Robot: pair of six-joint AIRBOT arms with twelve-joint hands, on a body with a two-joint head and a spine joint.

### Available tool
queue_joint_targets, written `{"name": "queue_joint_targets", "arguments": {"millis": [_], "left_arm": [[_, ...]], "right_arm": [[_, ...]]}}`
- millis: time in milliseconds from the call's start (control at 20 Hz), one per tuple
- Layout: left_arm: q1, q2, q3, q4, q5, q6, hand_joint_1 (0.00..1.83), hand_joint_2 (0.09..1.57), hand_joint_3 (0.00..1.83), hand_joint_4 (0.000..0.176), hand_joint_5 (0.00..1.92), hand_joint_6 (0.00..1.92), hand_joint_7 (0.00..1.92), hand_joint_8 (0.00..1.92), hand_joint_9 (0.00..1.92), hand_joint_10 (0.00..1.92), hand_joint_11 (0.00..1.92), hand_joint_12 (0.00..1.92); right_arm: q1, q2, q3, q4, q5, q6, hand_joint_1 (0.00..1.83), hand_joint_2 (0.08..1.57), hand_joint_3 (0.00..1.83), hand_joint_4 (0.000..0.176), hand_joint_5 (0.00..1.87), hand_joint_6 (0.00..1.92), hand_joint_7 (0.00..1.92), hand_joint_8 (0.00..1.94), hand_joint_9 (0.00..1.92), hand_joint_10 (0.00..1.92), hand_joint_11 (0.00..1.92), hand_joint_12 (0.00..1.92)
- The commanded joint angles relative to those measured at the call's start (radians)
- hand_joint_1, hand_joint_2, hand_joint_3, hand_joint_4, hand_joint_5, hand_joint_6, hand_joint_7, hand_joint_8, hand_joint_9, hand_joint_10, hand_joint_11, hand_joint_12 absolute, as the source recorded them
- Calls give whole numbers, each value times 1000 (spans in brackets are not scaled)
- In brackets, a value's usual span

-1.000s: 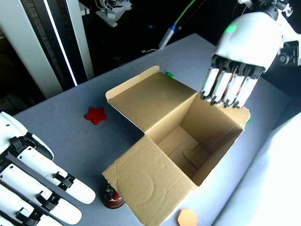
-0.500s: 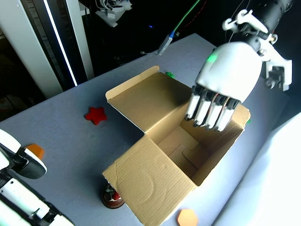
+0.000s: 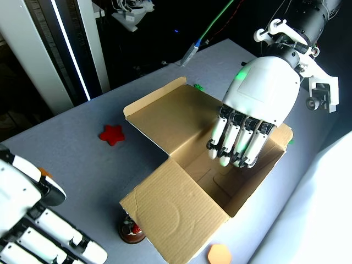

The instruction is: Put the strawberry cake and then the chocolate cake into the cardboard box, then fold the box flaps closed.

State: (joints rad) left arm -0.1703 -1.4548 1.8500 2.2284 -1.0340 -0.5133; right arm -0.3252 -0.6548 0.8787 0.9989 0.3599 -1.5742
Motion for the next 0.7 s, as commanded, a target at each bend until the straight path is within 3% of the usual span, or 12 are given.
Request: {"name": "queue_joint_targets", "arguments": {"millis": [0, 100, 200, 300, 450, 600, 650], "left_arm": [[-12, 9, 4, -61, 36, 8, 871, 1031, 0, 13, 300, 0, 318, 0, 418, 11, 16, 1150], [-23, 11, 11, -59, 36, 8, 873, 990, 0, 22, 239, 0, 216, 0, 311, 0, 0, 1089], [-52, 22, 38, -50, 34, 8, 829, 981, 0, 31, 198, 0, 166, 0, 247, 0, 0, 1042], [-64, 30, 52, -44, 32, 8, 804, 993, 0, 30, 202, 2, 175, 5, 258, 5, 0, 1039], [-85, 65, 69, -26, 28, -2, 805, 1018, 6, 44, 206, 2, 215, 10, 275, 9, 0, 1084], [-99, 116, 69, -6, 16, -17, 840, 1032, 7, 38, 224, 6, 226, 6, 262, 1, 0, 1063], [-104, 137, 66, 6, 12, -25, 827, 1047, 12, 41, 217, 3, 228, 5, 274, 6, 0, 1056]], "right_arm": [[-3, -3, 8, -21, 74, 16, 1110, 1009, 1, 19, 13, 5, 38, 6, 31, 3, 0, 133], [-23, -36, 25, -21, 73, 41, 1096, 1009, 0, 14, 28, 5, 69, 4, 51, 7, 0, 253], [-31, -83, 49, -21, 91, 85, 1052, 1036, 8, 9, 0, 0, 69, 2, 33, 2, 0, 256], [-33, -101, 57, -21, 102, 97, 1060, 1036, 6, 14, 0, 0, 69, 1, 38, 3, 0, 321], [-48, -154, 86, -20, 113, 119, 1085, 1017, 0, 16, 2, 1, 63, 0, 43, 3, 0, 326], [-66, -208, 126, -17, 144, 127, 1080, 1026, 1, 15, 0, 0, 47, 0, 37, 0, 0, 307], [-72, -231, 142, -16, 154, 127, 1049, 1041, 6, 15, 0, 0, 22, 1, 16, 1, 0, 199]]}}
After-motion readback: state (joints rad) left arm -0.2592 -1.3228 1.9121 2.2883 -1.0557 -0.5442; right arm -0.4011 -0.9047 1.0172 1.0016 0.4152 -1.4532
